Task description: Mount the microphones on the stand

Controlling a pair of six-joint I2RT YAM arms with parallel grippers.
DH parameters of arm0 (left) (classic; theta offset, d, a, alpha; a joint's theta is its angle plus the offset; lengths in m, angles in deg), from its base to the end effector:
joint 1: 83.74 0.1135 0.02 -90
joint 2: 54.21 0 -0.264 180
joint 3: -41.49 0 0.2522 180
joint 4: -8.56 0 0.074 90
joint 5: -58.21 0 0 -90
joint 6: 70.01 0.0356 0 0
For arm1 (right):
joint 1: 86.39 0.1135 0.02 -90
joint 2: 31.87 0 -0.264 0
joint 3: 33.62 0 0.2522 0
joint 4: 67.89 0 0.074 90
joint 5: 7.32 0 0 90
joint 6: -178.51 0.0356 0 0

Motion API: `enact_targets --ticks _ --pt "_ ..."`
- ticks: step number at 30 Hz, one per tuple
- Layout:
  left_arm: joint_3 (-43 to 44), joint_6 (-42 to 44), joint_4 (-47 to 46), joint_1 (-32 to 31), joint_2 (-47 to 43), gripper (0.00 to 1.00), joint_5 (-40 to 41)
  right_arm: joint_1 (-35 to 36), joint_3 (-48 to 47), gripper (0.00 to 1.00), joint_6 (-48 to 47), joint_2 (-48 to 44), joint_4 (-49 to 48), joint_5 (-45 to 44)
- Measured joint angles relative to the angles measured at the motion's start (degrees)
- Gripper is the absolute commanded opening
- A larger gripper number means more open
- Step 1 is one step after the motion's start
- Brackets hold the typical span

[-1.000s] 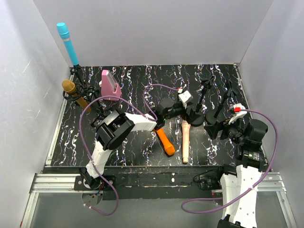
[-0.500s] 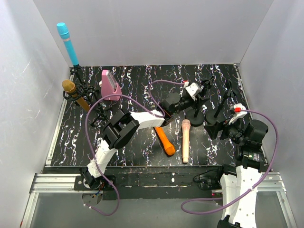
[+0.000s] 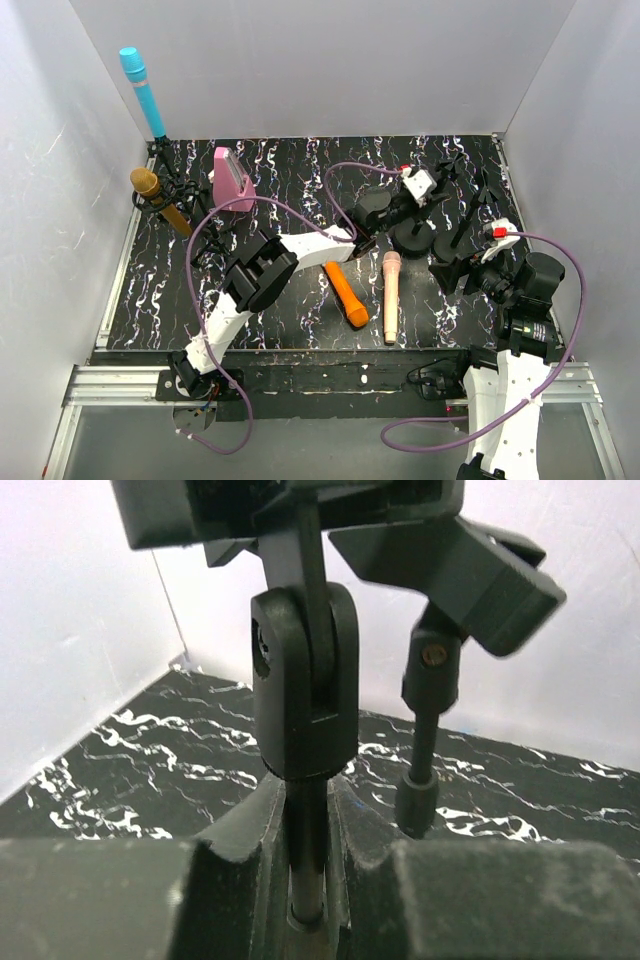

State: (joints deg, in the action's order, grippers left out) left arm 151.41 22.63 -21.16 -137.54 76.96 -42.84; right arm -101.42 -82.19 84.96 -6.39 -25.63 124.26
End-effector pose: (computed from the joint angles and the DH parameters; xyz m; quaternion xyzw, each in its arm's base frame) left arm 0.3114 -0.4370 0.2369 0.3716 0.5382 -0.3822 0.6528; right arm 0.1111 -0.0054 0.2929 -0.1285 0.7787 0.1980 0.5814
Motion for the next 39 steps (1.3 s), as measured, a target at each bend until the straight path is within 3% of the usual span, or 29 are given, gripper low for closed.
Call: enact_targets --ticks 9,14,19,27,34,39 --pt "5.0 2.9 2.7 2.6 1.1 0.00 -0.3 0.0 0.0 0.85 -0.4 0.0 0.0 1.0" --pt "-1.8 2.4 5.2 7.2 -3.5 0.00 -6.3 0.0 0.0 0.85 -0.9 0.0 0.0 1.5" --pt "-12.8 0.7 11.1 14.5 -16.3 0.00 -16.3 0.0 0.0 0.85 -1.1 0.0 0.0 2.3" --pt "-23.0 0.9 21.3 27.1 -45.9 0.00 -31.7 0.0 0.0 0.85 -1.3 0.0 0.1 3.6" --pt "-36.8 2.1 30.7 28.4 -66.5 0.00 -43.1 -0.3 0.0 0.85 -2.1 0.0 0.3 4.7" --pt "-47.7 0.1 30.2 28.2 -70.4 0.00 -43.9 -0.3 0.0 0.85 -2.6 0.0 0.4 5.3"
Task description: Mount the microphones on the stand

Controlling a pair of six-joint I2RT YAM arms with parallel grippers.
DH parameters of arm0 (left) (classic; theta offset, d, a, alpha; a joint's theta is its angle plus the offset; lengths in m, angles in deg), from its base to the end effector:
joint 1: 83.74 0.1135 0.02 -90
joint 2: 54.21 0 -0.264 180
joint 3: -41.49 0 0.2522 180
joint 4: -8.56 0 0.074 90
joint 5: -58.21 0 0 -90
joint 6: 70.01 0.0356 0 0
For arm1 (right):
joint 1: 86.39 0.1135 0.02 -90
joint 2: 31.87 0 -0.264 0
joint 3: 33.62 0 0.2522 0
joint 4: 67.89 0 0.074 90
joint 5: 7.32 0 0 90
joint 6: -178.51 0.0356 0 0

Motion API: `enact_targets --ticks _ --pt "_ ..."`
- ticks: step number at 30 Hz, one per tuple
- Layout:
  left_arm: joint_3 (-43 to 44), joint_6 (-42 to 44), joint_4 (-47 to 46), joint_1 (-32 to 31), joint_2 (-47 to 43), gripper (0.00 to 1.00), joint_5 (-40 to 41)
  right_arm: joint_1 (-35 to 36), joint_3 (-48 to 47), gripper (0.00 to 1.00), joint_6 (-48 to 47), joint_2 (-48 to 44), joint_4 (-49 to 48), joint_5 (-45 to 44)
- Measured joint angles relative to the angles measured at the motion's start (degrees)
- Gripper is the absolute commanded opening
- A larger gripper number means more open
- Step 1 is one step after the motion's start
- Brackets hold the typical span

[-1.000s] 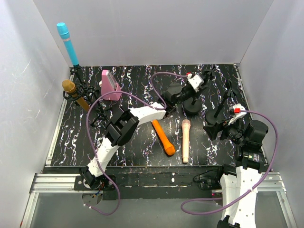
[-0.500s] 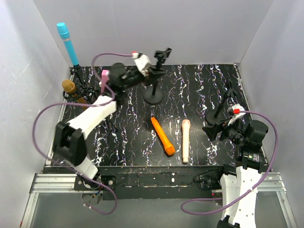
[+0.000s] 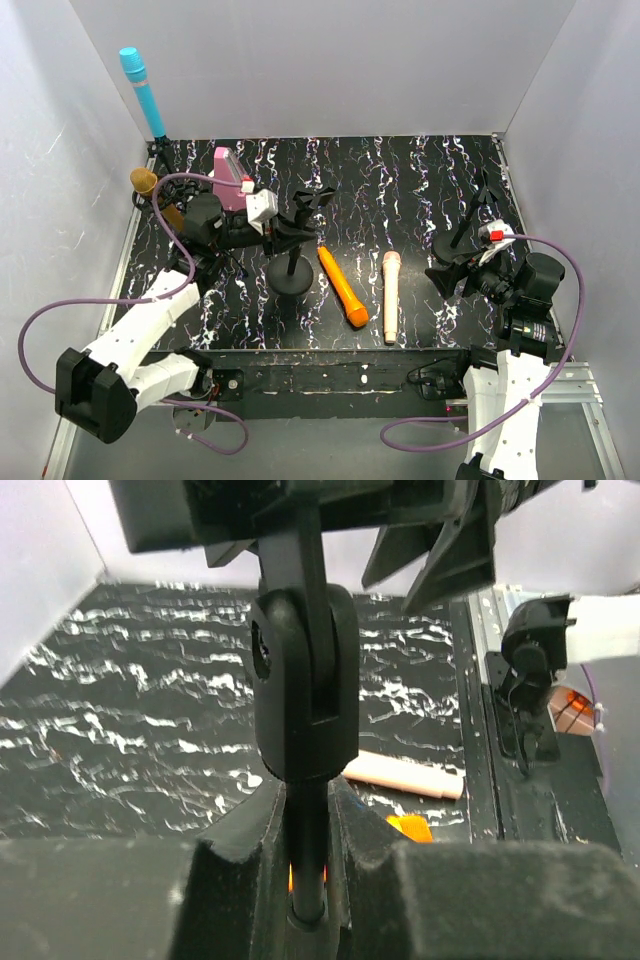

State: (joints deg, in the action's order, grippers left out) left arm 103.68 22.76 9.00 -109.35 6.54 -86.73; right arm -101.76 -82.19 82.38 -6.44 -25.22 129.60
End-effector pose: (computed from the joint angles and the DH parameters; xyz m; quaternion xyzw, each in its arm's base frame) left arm 0.2016 -0.1290 0.3518 0.4714 0.5223 -0.4422 0.5563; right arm 0.1092 -0.0031 0.2931 -0.1686 0.7653 0.2207 0.5806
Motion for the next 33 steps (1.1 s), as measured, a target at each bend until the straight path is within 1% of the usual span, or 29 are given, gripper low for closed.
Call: enact_targets --ticks 4,9,14,24,26,27,28,30,33 --pt "-5.2 -2.7 -3.3 0.0 1.7 0.00 1.3 0.0 0.0 0.85 -0.1 0.0 0.0 0.1" --pt "-10.0 -6.7 -11.4 0.0 4.1 0.00 4.1 0.0 0.0 0.85 -0.1 0.0 0.1 0.2" --pt "-12.1 -8.9 -18.1 0.0 6.6 0.00 6.9 0.0 0.0 0.85 -0.1 0.0 0.1 0.4" --pt "-16.0 -9.8 -28.2 0.0 12.4 0.01 12.7 0.0 0.0 0.85 -0.2 0.0 0.1 0.9" --pt "-16.9 -9.7 -28.8 0.0 13.1 0.05 13.5 0.0 0.0 0.85 -0.2 0.0 0.1 0.9" --pt "-17.4 -9.7 -29.0 0.0 13.2 0.10 13.9 0.0 0.0 0.85 -0.2 0.0 0.1 0.9" --pt "-17.6 -9.6 -29.5 0.0 13.3 0.13 14.0 0.0 0.0 0.85 -0.2 0.0 0.1 0.9" --pt "-17.8 -9.4 -29.9 0.0 13.2 0.23 14.5 0.0 0.0 0.85 -0.3 0.0 0.1 1.0" --pt "-18.0 -9.3 -30.0 -0.1 12.8 0.36 15.8 0.0 0.0 0.85 -0.3 0.0 0.1 1.2"
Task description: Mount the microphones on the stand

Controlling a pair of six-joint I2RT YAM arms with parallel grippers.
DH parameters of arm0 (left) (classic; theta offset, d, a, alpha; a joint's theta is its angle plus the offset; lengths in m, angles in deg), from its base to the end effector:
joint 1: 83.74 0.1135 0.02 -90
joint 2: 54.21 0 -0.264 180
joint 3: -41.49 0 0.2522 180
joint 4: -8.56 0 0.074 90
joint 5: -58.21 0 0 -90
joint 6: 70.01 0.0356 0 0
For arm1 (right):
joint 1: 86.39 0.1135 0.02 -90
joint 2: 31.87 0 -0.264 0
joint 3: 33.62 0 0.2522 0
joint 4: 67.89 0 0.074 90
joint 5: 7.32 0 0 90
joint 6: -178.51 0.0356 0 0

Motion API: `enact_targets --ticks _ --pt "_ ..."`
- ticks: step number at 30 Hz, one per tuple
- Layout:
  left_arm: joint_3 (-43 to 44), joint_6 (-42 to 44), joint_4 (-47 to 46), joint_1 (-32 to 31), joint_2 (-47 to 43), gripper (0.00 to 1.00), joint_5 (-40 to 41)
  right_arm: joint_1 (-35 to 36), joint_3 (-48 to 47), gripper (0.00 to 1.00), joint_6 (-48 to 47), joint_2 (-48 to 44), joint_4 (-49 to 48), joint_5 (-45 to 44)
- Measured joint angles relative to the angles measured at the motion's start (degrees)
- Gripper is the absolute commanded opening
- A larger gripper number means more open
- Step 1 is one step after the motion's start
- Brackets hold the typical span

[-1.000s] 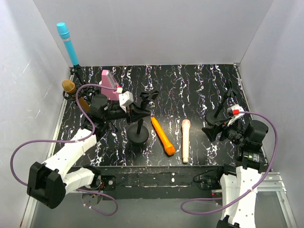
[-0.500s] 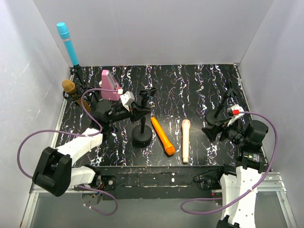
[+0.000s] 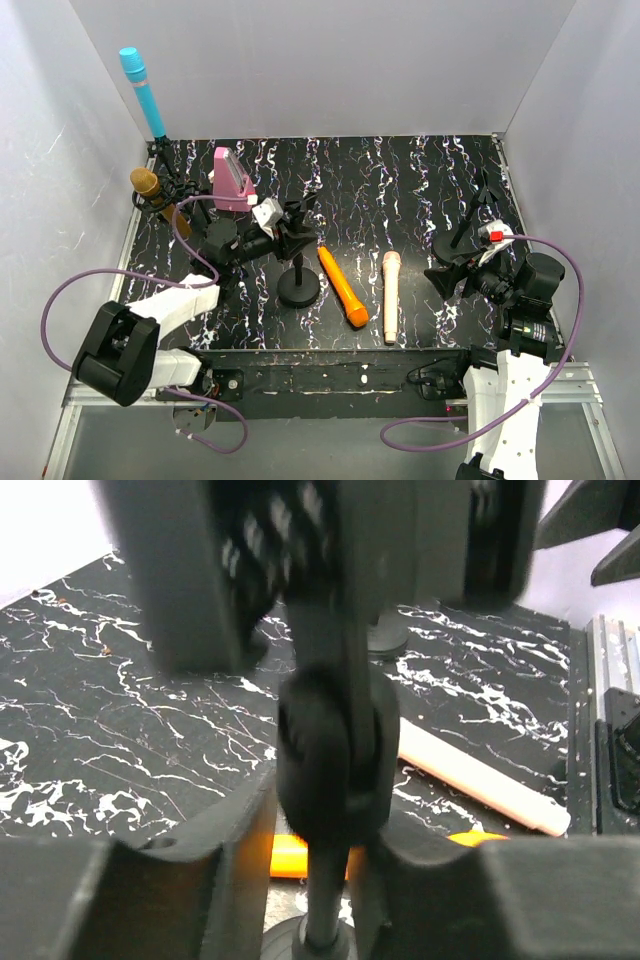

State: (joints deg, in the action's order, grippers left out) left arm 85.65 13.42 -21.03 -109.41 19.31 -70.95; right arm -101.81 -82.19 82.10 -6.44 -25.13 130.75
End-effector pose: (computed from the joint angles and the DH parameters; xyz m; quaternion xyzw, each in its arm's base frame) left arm 0.2305 -0.1357 0.2434 0.3445 0.6163 -0.4125 0.5756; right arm 0.1088 -0.0025 0.2931 -0.1754 0.7625 0.2272 0.5798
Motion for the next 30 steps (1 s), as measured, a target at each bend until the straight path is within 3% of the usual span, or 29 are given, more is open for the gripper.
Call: enact_targets --ticks 7,14,30 --pt "-3.3 -0.9 1.6 0.0 -6.8 0.66 3.3 0.0 0.0 0.85 0.0 0.0 0.0 0.1" --pt "-3.3 -2.0 10.7 -0.3 -16.7 0.98 7.4 0.0 0.0 0.85 0.0 0.0 0.0 0.1" --pt "3.5 -5.6 43.2 -0.3 -32.0 0.98 9.7 -0.3 0.0 0.86 -1.0 0.0 0.2 0.4"
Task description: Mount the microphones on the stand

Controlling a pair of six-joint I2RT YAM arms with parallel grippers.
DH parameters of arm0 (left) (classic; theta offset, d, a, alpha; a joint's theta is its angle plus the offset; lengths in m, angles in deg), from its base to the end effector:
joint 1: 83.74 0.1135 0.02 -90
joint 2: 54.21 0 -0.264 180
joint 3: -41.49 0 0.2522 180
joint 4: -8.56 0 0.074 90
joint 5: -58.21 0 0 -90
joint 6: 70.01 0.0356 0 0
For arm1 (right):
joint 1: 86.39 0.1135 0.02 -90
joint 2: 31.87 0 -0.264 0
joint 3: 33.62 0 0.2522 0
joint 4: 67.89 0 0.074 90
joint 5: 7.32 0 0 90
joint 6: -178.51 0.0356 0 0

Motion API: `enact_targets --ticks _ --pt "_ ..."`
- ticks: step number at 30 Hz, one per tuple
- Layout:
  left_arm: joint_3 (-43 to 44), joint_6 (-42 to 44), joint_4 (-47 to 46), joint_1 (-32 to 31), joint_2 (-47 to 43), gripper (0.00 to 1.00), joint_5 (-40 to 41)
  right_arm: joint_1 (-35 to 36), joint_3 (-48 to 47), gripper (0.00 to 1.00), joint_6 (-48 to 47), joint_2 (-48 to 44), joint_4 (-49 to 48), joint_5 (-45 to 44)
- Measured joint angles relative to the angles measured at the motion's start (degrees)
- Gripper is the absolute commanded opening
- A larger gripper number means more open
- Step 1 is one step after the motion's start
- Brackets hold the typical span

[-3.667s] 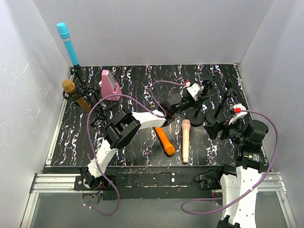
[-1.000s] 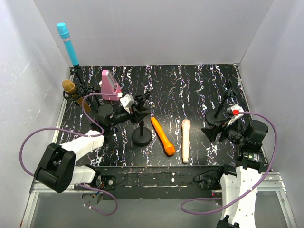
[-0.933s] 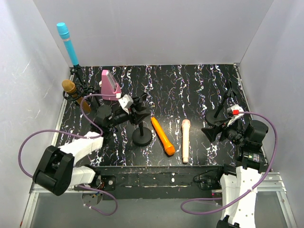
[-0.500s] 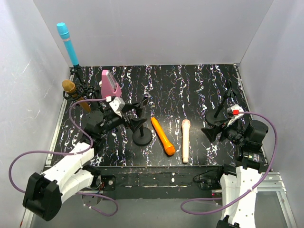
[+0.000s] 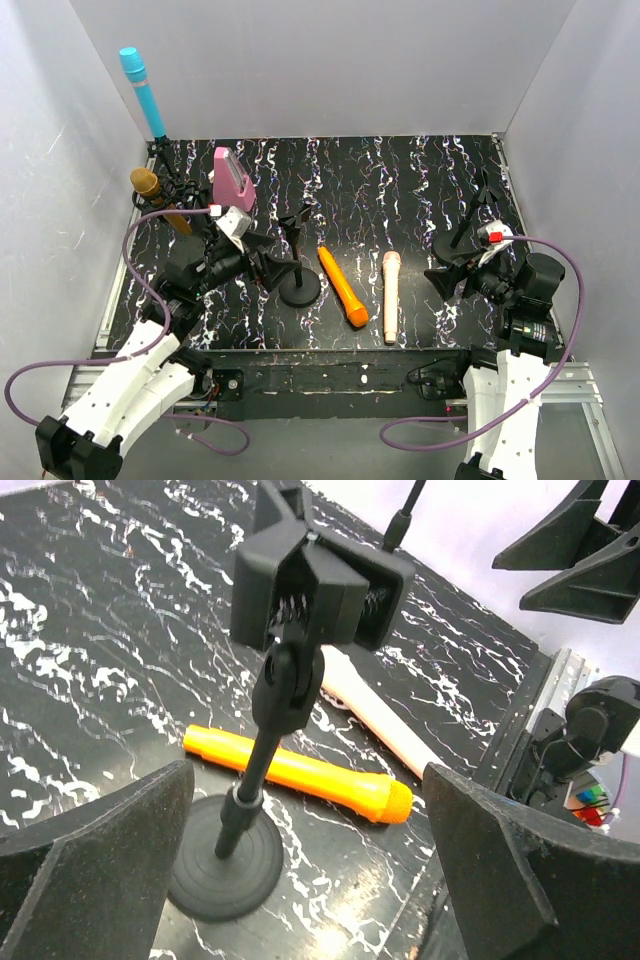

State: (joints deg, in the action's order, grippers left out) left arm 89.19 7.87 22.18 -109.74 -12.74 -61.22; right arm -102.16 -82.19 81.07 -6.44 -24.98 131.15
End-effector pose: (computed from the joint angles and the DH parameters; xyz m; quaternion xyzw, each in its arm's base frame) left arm 0.1514 -0.0933 0.3022 0.2542 0.7010 -0.3888 0.5411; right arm 0.1086 -0.0030 0.2930 -0.1813 0.7611 0.2234 0.5813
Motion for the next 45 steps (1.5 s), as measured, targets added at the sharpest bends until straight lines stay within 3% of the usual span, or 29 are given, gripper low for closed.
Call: enact_targets --ticks 11,21,24,28,31,36,45 --pt "4.2 -8.4 16.0 0.0 -6.3 0.98 10.8 0.0 0.0 0.88 -1.2 1.7 1.2 1.3" --pt "5.4 -13.1 24.2 0.0 -5.8 0.98 13.5 1.4 -8.7 0.81 -10.0 15.9 12.0 4.9" --pt "5.4 -14.3 25.4 0.0 -7.2 0.98 15.0 4.6 -12.4 0.81 -11.8 21.1 15.0 4.0" --pt "5.0 -15.5 25.7 0.0 -9.0 0.98 15.9 15.6 -14.6 0.81 -11.6 25.7 15.8 -2.6" --pt "4.8 -16.7 26.3 0.0 -9.8 0.98 17.1 23.2 -14.9 0.79 -9.1 30.5 15.6 -5.3" --pt "4.0 -19.4 27.6 0.0 -12.4 0.98 19.4 24.7 -14.9 0.81 -2.6 39.4 13.6 -9.1" --pt "3.8 -23.0 28.5 0.0 -15.0 0.98 21.2 29.3 -14.8 0.85 19.5 46.2 3.1 -21.5"
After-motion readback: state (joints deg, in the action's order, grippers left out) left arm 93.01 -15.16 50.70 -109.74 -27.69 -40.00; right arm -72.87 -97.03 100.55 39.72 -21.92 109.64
